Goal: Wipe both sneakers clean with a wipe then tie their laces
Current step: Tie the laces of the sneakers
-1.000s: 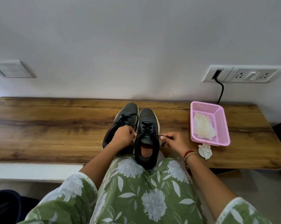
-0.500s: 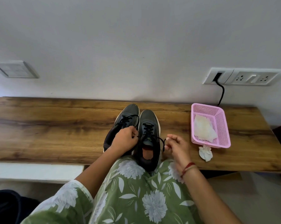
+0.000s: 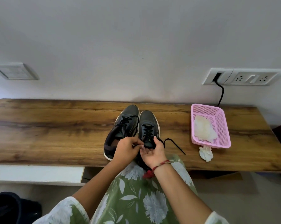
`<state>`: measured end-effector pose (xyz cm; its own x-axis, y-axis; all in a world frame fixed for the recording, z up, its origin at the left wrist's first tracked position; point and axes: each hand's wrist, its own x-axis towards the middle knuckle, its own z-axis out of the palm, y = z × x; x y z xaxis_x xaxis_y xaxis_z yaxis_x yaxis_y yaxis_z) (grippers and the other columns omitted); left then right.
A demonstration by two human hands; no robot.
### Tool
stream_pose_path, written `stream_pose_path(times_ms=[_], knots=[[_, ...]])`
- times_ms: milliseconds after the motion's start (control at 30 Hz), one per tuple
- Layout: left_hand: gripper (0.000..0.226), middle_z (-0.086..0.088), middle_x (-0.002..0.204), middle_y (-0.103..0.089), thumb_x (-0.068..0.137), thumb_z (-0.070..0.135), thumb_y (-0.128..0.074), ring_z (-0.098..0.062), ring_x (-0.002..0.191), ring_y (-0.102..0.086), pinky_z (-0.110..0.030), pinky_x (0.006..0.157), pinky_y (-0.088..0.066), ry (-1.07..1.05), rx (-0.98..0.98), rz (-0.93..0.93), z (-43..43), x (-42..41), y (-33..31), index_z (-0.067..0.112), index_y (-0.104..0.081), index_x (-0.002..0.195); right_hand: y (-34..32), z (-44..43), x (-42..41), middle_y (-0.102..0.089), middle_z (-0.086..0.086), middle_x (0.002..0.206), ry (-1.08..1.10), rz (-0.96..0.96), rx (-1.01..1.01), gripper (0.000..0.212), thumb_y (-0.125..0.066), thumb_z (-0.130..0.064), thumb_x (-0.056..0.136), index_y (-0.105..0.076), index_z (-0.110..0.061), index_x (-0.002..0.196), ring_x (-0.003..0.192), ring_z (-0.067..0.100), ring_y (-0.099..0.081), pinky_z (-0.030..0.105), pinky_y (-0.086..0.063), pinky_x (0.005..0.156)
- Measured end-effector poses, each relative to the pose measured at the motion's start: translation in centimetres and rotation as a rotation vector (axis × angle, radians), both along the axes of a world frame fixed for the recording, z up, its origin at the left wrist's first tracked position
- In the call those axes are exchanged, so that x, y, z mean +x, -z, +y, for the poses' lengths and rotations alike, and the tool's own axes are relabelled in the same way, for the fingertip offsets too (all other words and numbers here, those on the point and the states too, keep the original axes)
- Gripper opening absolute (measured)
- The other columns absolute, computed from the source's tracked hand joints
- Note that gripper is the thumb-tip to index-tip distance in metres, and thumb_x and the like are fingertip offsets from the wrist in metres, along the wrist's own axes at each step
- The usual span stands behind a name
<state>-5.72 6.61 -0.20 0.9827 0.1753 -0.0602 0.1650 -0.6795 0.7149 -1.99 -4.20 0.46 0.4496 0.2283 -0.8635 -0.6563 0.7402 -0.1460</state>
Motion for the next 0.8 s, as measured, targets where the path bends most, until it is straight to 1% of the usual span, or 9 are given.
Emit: stream_pose_path(times_ms=[133,233,333,400,467,533,600,733,800], knots=[[0.009,0.009,0.085,-0.072,0.083,0.016,-0.071,-0.002,0.08,-0.062,-0.012,0.074,-0.045,0.086,0.007,0.033,0.1,-0.8,-0.5,0.017,-0.077,0.089,0.5,1.3,0.7,-0.051,0.007,0.091,0.01,0.045,-0.057,0.043,-0.061,-0.046,0.083,-0.055,-0.006,0.1,0.077,0.015,-0.05,0.023,-0.036,0.054],[0.007,0.011,0.079,-0.069,0.083,0.018,-0.07,0.001,0.072,-0.059,-0.019,0.072,-0.048,0.117,0.041,0.16,1.0,-0.9,-0.7,0.019,-0.076,0.086,0.8,1.5,0.6,-0.048,0.005,0.087,0.033,0.05,-0.042,0.04,-0.063,-0.046,0.08,-0.055,-0.009,0.094,0.076,0.014,-0.046,0.023,-0.037,0.06],[0.013,0.009,0.075,-0.065,0.085,0.032,-0.068,-0.006,0.069,-0.059,-0.024,0.065,-0.05,0.046,0.104,0.243,1.8,0.8,-1.8,0.02,-0.071,0.085,1.3,1.3,0.3,-0.058,0.004,0.089,0.05,0.004,-0.044,0.035,-0.064,-0.042,0.081,-0.059,-0.012,0.097,0.077,0.014,-0.052,0.022,-0.039,0.065],[0.025,0.005,0.087,-0.068,0.086,0.042,-0.065,-0.011,0.08,-0.062,-0.024,0.069,-0.049,-0.055,0.139,0.123,2.0,3.4,-2.5,0.019,-0.068,0.094,1.6,1.3,0.3,-0.065,0.006,0.1,0.075,-0.049,-0.032,0.037,-0.063,-0.038,0.082,-0.062,-0.011,0.106,0.09,0.018,-0.06,0.024,-0.046,0.082],[0.04,-0.005,0.112,-0.064,0.088,0.044,-0.06,-0.021,0.105,-0.058,-0.032,0.087,-0.047,-0.079,0.171,0.048,1.9,6.9,-2.5,0.014,-0.063,0.114,1.5,1.4,0.1,-0.066,0.009,0.104,0.104,-0.088,-0.025,0.035,-0.063,-0.035,0.084,-0.064,-0.009,0.107,0.096,0.022,-0.062,0.03,-0.047,0.092],[0.054,-0.015,0.134,-0.049,0.093,0.044,-0.052,-0.03,0.125,-0.044,-0.04,0.103,-0.038,0.005,0.201,0.18,1.1,10.1,-2.2,0.008,-0.049,0.133,1.5,1.5,-0.1,-0.068,0.008,0.098,0.113,-0.099,-0.043,0.027,-0.061,-0.032,0.086,-0.065,-0.01,0.101,0.089,0.02,-0.063,0.028,-0.05,0.083],[0.062,-0.02,0.147,-0.034,0.097,0.045,-0.045,-0.035,0.134,-0.035,-0.041,0.109,-0.032,0.124,0.248,0.357,0.0,12.3,-1.4,0.004,-0.036,0.142,1.8,1.3,0.1,-0.069,0.006,0.088,0.122,-0.099,-0.07,0.02,-0.062,-0.029,0.086,-0.066,-0.011,0.096,0.079,0.018,-0.063,0.024,-0.05,0.072],[0.069,-0.021,0.148,-0.032,0.093,0.049,-0.051,-0.033,0.134,-0.036,-0.038,0.108,-0.033,0.214,0.332,0.449,-0.6,13.8,0.3,0.003,-0.034,0.142,2.3,1.3,1.1,-0.063,-0.001,0.053,0.078,-0.087,-0.129,0.012,-0.061,-0.023,0.087,-0.064,-0.012,0.081,0.047,0.011,-0.055,0.021,-0.046,0.056],[0.073,-0.02,0.149,-0.03,0.091,0.05,-0.055,-0.031,0.137,-0.032,-0.036,0.108,-0.032,0.225,0.335,0.453,-0.5,14.0,0.6,0.003,-0.033,0.143,2.6,1.2,1.2,-0.061,-0.001,0.051,0.083,-0.096,-0.114,0.01,-0.061,-0.02,0.087,-0.064,-0.012,0.081,0.046,0.011,-0.054,0.021,-0.047,0.057]])
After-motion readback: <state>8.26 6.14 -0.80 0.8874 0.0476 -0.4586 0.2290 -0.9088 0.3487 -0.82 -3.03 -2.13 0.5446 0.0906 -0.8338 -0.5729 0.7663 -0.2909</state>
